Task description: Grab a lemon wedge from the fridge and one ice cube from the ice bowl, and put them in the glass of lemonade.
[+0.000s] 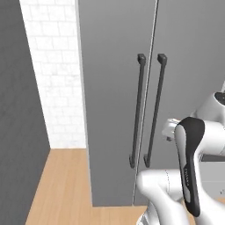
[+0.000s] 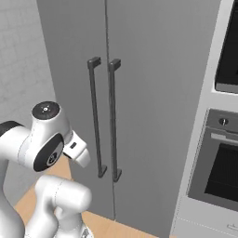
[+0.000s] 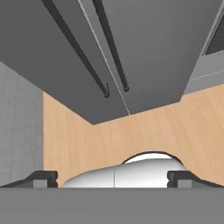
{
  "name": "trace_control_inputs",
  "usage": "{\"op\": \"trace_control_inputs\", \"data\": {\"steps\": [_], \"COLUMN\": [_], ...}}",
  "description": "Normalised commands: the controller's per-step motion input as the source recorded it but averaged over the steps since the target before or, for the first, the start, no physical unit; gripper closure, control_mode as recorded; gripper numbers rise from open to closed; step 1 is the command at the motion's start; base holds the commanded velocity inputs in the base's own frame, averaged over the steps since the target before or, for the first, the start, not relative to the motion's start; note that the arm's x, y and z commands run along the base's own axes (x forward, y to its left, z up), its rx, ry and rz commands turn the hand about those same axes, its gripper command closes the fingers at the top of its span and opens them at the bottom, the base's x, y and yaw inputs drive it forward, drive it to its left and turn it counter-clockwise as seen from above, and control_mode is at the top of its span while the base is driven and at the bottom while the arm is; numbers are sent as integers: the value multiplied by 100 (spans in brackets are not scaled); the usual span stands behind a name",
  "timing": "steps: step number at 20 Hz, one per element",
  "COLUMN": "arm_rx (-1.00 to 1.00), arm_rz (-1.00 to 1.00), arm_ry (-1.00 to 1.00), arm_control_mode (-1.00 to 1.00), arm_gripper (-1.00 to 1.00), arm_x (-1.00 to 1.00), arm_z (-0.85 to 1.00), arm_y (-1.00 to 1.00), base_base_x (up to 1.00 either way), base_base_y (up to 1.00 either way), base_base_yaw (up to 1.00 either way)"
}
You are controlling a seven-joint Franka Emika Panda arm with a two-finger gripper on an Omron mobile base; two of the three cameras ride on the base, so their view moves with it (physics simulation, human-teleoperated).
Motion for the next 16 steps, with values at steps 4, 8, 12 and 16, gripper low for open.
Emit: {"op": "trace_control_inputs", "data": {"steps": [4, 8, 12, 16], "arm_rx": [0, 0, 0, 0], "arm_rz": [0, 0, 0, 0], "arm_ry": [0, 0, 0, 0], "arm_control_mode": [100, 100, 100, 100], "arm_gripper": [-100, -100, -100, -100], "arm_x": [0, 0, 0, 0], "arm_z": [0, 0, 0, 0], "arm_y": [0, 0, 0, 0], "base_base_x": [-3, -3, -13, -24], "base_base_y": [-9, 58, 26, -15], "base_base_yaw": [-2, -7, -18, -16]}}
